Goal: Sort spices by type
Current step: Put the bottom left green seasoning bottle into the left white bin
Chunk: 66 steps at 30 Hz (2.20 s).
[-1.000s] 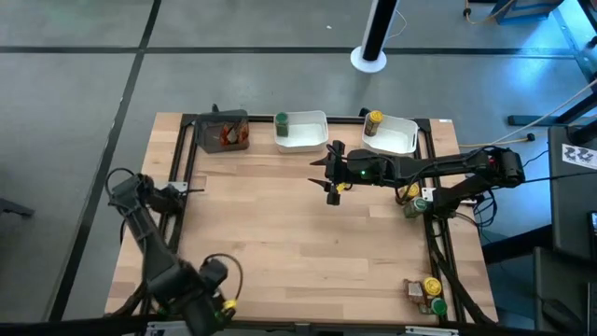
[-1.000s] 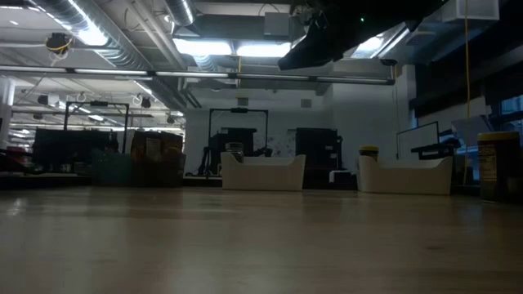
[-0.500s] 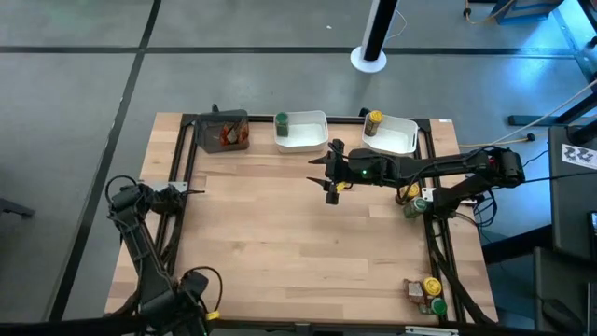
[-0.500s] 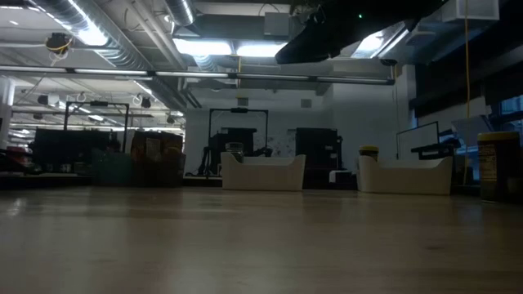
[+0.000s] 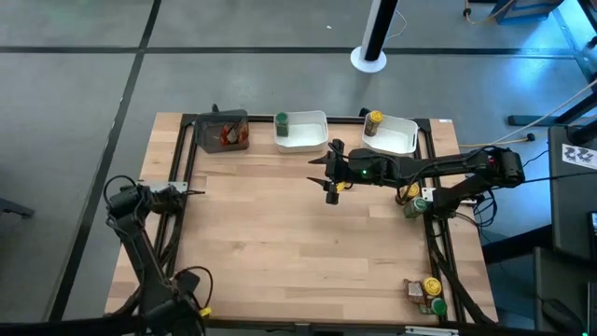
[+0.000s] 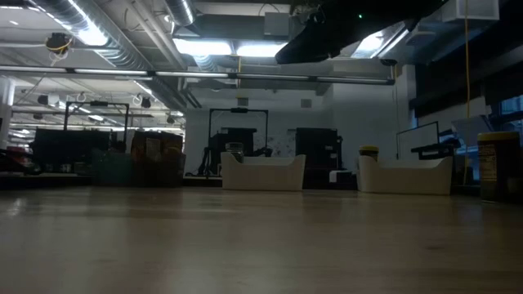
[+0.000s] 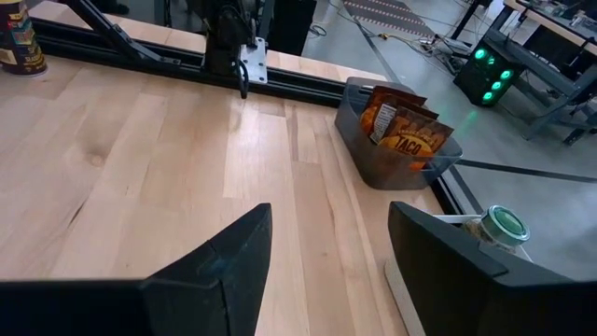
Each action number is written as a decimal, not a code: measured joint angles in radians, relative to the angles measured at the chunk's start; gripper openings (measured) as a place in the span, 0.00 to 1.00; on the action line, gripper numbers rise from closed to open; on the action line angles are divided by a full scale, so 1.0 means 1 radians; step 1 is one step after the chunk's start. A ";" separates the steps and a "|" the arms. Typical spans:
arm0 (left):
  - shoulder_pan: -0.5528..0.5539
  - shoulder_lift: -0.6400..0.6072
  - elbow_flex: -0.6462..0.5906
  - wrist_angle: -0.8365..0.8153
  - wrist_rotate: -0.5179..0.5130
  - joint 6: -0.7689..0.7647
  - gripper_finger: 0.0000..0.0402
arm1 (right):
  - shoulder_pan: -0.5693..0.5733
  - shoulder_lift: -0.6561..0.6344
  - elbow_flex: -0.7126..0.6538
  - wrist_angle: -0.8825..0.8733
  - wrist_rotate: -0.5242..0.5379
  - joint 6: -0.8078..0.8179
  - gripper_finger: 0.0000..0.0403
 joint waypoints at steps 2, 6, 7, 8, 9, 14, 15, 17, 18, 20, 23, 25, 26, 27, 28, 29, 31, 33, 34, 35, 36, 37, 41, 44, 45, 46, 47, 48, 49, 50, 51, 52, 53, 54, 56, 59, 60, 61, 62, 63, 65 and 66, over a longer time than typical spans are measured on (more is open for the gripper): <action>0.000 0.000 -0.015 -0.002 0.000 0.011 0.53 | 0.000 0.000 0.000 0.000 0.000 0.000 0.53; -0.002 0.000 -0.031 0.002 0.002 0.019 0.57 | 0.000 0.000 0.000 -0.001 0.000 0.000 0.53; -0.002 0.000 -0.034 0.001 0.004 0.018 0.59 | 0.000 0.000 0.000 0.000 0.000 0.000 0.53; -0.002 0.000 -0.035 0.001 0.004 0.018 0.61 | 0.000 0.000 0.000 -0.001 0.000 0.000 0.53; -0.002 0.000 -0.036 0.006 0.005 0.019 0.62 | 0.000 0.000 0.000 -0.001 0.000 0.000 0.53; -0.014 0.000 -0.037 0.003 0.005 0.009 0.65 | 0.000 0.000 0.000 -0.001 0.000 0.000 0.53; -0.020 0.000 -0.037 0.002 0.005 -0.004 0.65 | 0.000 0.000 0.000 -0.001 0.000 0.000 0.53; -0.033 0.000 -0.037 -0.001 0.005 -0.034 0.65 | 0.000 0.000 0.000 -0.001 0.000 0.000 0.53; -0.037 0.000 -0.037 -0.001 0.005 -0.048 0.65 | 0.000 0.000 0.000 -0.001 0.000 0.000 0.53; -0.046 0.000 -0.037 0.005 0.005 -0.066 0.65 | 0.000 0.000 0.000 -0.001 0.000 0.000 0.53; -0.050 0.000 -0.037 0.004 0.001 -0.065 0.65 | 0.000 0.000 0.000 -0.001 0.000 0.000 0.53; -0.052 0.000 -0.037 0.004 -0.013 -0.065 0.65 | 0.000 0.000 0.000 -0.001 0.000 0.000 0.53; -0.053 0.000 -0.037 0.004 -0.022 -0.065 0.65 | 0.000 0.000 0.000 -0.001 0.000 0.000 0.53; -0.055 -0.001 -0.037 0.003 -0.027 -0.063 0.65 | 0.000 0.000 0.000 -0.001 0.000 0.000 0.53; -0.055 -0.001 -0.037 0.003 -0.028 -0.060 0.65 | 0.000 0.000 0.000 -0.001 0.000 0.000 0.53; -0.056 -0.001 -0.037 0.002 -0.029 -0.055 0.65 | 0.000 0.000 0.000 -0.001 0.000 0.000 0.53; -0.056 -0.001 -0.037 0.002 -0.030 -0.043 0.65 | 0.000 0.000 0.000 -0.001 0.000 0.000 0.53; -0.056 -0.001 -0.037 0.001 -0.031 -0.032 0.65 | 0.000 0.000 0.000 -0.001 0.000 0.000 0.53; -0.056 -0.001 -0.039 0.000 -0.031 -0.028 0.65 | 0.000 0.000 0.000 -0.001 0.000 0.000 0.53; -0.056 -0.002 -0.049 0.008 -0.031 -0.026 0.65 | 0.000 0.000 0.000 -0.001 0.000 0.000 0.53; -0.054 -0.003 -0.061 0.014 -0.031 -0.026 0.65 | 0.000 0.000 0.000 -0.001 0.000 0.000 0.53; -0.052 -0.003 -0.075 0.031 -0.031 -0.019 0.65 | 0.000 0.000 0.000 -0.001 0.000 0.000 0.53; -0.029 -0.002 -0.152 0.129 0.092 0.077 0.65 | 0.000 0.000 0.000 0.000 0.000 0.000 0.53; -0.017 -0.002 -0.184 0.131 0.148 0.089 0.65 | 0.000 0.000 0.000 0.002 0.000 0.000 0.53; -0.017 -0.002 -0.189 0.132 0.149 0.090 0.65 | 0.000 0.000 0.000 0.002 0.000 0.000 0.53; -0.018 -0.002 -0.196 0.137 0.150 0.094 0.65 | 0.000 0.000 0.000 0.002 0.000 0.000 0.53; -0.018 -0.002 -0.202 0.143 0.151 0.097 0.65 | 0.000 0.000 0.000 0.002 0.000 0.000 0.53; -0.018 -0.002 -0.205 0.148 0.149 0.097 0.65 | 0.000 0.000 0.000 0.002 0.000 0.000 0.53; -0.019 -0.002 -0.206 0.157 0.138 0.097 0.65 | 0.000 0.000 0.000 0.002 0.000 0.000 0.53; -0.021 -0.002 -0.208 0.160 0.122 0.092 0.65 | 0.000 0.000 0.000 0.002 0.000 0.000 0.53; -0.021 -0.002 -0.208 0.167 0.101 0.085 0.65 | 0.000 0.000 0.000 0.002 0.000 0.000 0.53; -0.021 -0.002 -0.208 0.176 0.082 0.075 0.65 | 0.000 0.000 0.000 0.002 0.000 0.000 0.53; -0.021 -0.002 -0.209 0.181 0.072 0.075 0.65 | 0.000 0.000 0.000 0.002 0.000 0.000 0.53; -0.021 -0.002 -0.209 0.181 0.068 0.071 0.65 | 0.000 0.000 0.000 0.002 0.000 0.000 0.53; -0.021 -0.002 -0.209 0.180 0.065 0.070 0.65 | 0.000 0.000 0.000 0.002 0.000 0.000 0.53; -0.021 -0.002 -0.209 0.191 0.035 0.065 0.65 | 0.000 0.000 0.000 0.002 0.000 0.000 0.53; -0.021 -0.002 -0.209 0.197 0.014 0.063 0.65 | 0.000 0.000 0.000 0.002 0.000 0.000 0.53; -0.022 -0.002 -0.209 0.202 -0.001 0.061 0.65 | 0.000 0.000 0.000 0.002 0.000 0.000 0.53; -0.022 -0.002 -0.209 0.212 -0.013 0.059 0.65 | 0.000 0.000 0.000 0.002 0.000 0.000 0.53; -0.022 -0.002 -0.209 0.216 -0.019 0.059 0.65 | 0.000 0.000 0.000 0.002 0.000 0.000 0.53; -0.022 -0.002 -0.209 0.218 -0.020 0.059 0.65 | 0.000 0.000 0.000 0.002 0.000 0.000 0.53; -0.022 -0.002 -0.209 0.216 -0.020 0.059 0.65 | 0.000 0.000 0.000 0.002 0.000 0.000 0.53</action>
